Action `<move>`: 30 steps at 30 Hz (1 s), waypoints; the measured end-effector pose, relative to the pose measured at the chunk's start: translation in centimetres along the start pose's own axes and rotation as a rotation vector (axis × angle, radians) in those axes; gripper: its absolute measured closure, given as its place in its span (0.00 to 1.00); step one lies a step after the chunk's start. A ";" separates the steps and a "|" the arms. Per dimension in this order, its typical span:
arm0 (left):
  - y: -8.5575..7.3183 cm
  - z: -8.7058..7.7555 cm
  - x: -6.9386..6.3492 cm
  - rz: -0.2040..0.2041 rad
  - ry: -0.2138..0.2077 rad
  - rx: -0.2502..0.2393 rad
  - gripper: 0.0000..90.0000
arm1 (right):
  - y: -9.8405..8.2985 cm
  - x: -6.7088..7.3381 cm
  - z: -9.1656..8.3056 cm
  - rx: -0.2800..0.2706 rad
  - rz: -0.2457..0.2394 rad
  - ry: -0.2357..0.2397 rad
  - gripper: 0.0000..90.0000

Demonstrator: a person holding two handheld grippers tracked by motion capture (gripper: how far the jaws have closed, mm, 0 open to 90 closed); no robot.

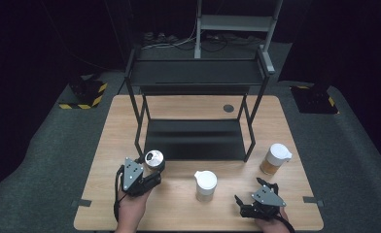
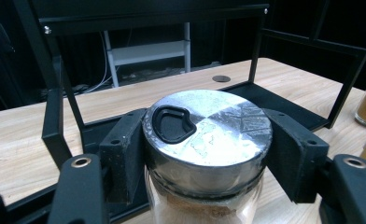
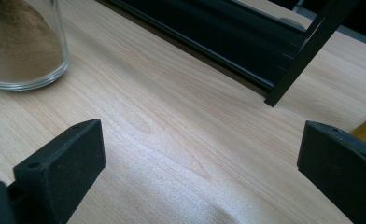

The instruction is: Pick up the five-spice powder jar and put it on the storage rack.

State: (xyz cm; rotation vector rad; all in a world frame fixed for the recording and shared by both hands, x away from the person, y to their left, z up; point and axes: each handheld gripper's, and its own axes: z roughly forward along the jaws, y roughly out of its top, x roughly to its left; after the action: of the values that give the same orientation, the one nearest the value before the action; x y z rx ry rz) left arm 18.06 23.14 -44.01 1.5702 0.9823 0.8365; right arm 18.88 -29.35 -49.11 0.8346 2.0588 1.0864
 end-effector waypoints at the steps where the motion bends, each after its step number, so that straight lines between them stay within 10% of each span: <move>1: 0.1 0.3 0.0 0.002 0.002 0.001 0.39 | 0.0 0.0 0.0 0.000 0.000 0.000 0.00; 30: 1.4 3.4 0.1 -0.012 0.016 -0.003 0.39 | -0.1 -0.1 0.0 -0.003 0.004 0.001 0.00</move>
State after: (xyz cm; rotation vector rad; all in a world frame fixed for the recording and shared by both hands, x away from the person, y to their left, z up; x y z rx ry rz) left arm 21.42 21.70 -43.30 1.5557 1.0005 0.8438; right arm 18.89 -29.43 -49.13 0.8371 2.0573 1.0920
